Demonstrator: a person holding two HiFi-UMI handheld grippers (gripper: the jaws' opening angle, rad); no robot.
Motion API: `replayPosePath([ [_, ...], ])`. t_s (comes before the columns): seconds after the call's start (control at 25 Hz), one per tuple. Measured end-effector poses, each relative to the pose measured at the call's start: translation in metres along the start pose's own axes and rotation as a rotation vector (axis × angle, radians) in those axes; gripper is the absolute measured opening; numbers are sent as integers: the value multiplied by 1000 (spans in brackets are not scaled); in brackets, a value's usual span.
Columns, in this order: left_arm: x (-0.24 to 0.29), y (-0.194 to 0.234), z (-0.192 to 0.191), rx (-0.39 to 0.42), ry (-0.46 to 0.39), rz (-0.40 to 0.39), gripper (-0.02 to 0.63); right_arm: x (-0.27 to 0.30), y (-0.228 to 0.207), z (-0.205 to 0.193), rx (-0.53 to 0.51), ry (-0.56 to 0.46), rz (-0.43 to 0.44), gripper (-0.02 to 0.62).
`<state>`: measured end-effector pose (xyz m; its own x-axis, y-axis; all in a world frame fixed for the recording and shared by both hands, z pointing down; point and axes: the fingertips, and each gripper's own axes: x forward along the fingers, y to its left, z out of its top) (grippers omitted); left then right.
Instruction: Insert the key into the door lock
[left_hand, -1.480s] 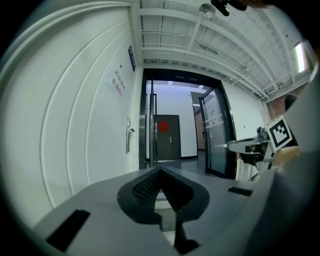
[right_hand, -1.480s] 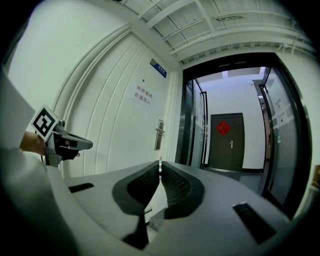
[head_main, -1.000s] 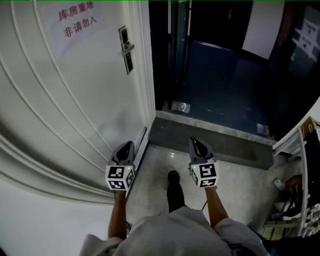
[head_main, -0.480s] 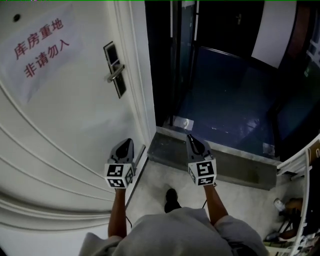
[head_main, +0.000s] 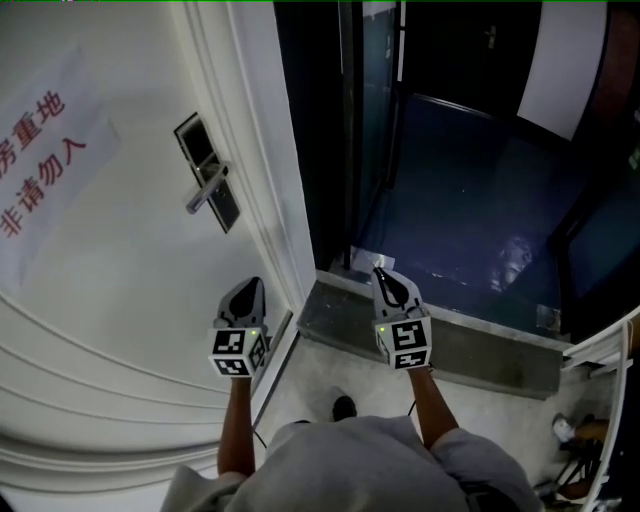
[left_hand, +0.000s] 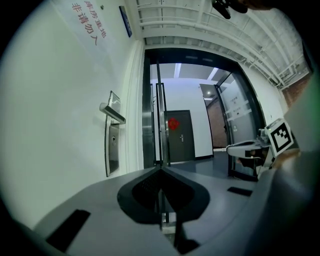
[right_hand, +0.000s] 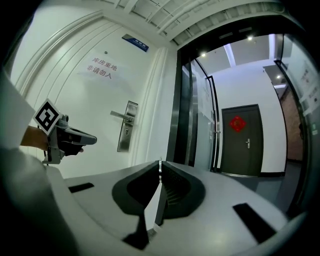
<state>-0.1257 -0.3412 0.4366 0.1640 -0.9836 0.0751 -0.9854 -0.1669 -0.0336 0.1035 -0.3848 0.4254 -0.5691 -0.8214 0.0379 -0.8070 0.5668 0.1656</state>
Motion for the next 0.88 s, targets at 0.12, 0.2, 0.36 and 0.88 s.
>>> replayPosePath([
  [0.12,16,6,-6,-12,16,2,17,22,1,-3,6,10,25,29],
  [0.2,26,14,-8,-16,21,5,17,38,3,-4,11,14,39,30],
  [0.36,44,33,-13,-27,28,6,17,65,5,-8,14,28,42,29],
  [0.88,113,83,-14,-11,-1,-113,17,144,11,-6,-24,38,-68,31],
])
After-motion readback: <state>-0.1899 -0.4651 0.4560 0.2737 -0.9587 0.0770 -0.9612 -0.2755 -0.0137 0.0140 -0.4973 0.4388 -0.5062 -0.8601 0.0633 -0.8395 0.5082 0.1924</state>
